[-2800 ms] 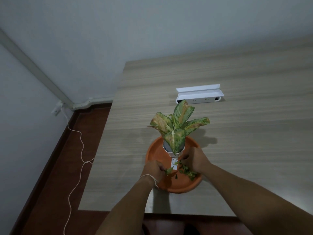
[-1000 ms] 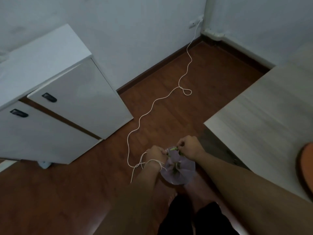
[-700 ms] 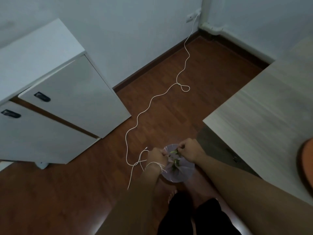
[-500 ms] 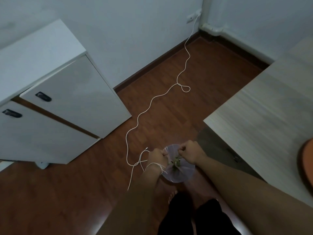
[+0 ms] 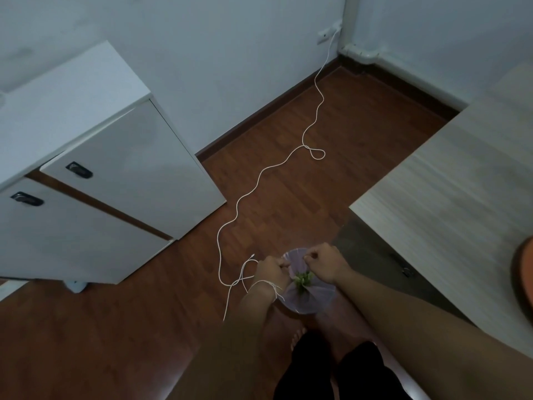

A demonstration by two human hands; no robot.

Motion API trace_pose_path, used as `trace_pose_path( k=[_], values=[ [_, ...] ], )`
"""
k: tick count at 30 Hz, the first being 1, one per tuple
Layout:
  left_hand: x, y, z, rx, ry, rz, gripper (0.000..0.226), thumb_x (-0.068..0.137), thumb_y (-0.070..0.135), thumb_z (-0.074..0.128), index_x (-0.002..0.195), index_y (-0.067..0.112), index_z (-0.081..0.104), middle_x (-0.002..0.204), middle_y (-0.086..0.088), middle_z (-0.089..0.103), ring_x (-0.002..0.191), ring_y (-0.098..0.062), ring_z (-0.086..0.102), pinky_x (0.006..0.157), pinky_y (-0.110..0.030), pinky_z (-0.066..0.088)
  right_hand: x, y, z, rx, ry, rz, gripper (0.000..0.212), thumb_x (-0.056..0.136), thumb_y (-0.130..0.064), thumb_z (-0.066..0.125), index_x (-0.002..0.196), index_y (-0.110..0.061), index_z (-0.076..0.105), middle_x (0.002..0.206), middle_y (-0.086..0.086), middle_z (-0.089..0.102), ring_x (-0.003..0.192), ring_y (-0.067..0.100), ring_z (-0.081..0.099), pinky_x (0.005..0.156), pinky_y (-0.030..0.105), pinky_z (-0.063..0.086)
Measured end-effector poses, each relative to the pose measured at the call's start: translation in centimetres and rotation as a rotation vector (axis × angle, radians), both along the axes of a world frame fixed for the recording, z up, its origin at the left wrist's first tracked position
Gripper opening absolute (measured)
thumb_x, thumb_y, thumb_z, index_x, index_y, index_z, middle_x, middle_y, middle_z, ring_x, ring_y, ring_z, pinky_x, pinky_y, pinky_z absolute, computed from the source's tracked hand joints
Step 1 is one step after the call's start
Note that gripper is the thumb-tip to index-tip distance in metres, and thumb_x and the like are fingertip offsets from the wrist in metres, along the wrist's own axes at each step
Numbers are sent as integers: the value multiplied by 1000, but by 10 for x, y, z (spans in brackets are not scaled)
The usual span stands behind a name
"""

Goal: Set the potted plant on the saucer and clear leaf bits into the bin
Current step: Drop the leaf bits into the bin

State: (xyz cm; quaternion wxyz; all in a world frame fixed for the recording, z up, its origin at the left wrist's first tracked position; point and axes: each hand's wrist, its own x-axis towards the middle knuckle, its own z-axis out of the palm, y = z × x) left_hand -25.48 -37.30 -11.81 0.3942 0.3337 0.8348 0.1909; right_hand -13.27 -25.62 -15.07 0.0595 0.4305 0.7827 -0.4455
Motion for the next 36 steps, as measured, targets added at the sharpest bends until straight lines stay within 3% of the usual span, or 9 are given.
trace_pose_path(
  k=[5,8,11,14,18,22,27,32,36],
  values=[
    [-5,-1,1,7,2,-15,38,66,32,49,90,17,75,87,-12,76,84,-24,71,78,-36,56,-1,1,4,-6,23,-24,38,85,-11,50,50,-15,35,46,0,36,45,12,28,50,30,28],
    [-8,3,5,26,12,5,39,69,33,50,91,13,75,90,-14,75,84,-21,70,80,-36,57,0,4,7,-23,16,-34,31,86,-15,52,55,-13,54,53,-2,52,50,10,42,57,30,38],
    [-8,11,16,34,31,9,38,75,28,51,103,13,73,104,-13,75,99,-27,68,88,-30,53,1,11,16,-33,37,-18,23,89,-22,54,86,-15,76,89,1,76,84,16,67,80,31,52],
    [-5,24,23,34,76,-14,29,83,16,56,108,12,71,110,-11,73,106,-25,66,92,-24,48,9,21,32,21,55,-39,24,91,-22,55,100,-15,76,108,2,75,100,17,67,90,29,51],
    [5,50,38,43,145,-104,26,83,17,59,105,12,73,107,-9,74,103,-24,68,91,-23,47,36,41,60,90,76,-115,23,92,-23,55,101,-17,75,106,2,75,88,14,68,83,25,50],
    [30,89,58,117,230,-246,22,88,24,56,95,12,73,98,-13,75,97,-33,68,86,-35,51,88,70,89,131,114,-235,22,91,-24,55,99,-20,75,105,2,75,93,17,68,86,32,55],
    [94,142,77,193,262,-434,29,90,30,51,90,10,72,91,-17,74,91,-39,67,78,-37,50,192,95,114,180,121,-388,23,90,-20,57,105,-13,73,108,4,73,97,18,67,90,33,54],
    [190,194,84,240,189,-640,32,88,31,48,77,11,70,82,-11,72,81,-31,66,67,-31,43,308,99,120,211,31,-582,19,84,-31,66,87,-15,74,90,2,76,85,16,68,80,36,54],
    [277,224,90,262,100,-804,23,89,28,54,91,15,73,92,-5,75,88,-21,67,82,-30,51,386,96,117,224,-72,-710,28,80,-38,68,87,-11,74,87,5,75,82,19,67,76,35,54]
  ],
)
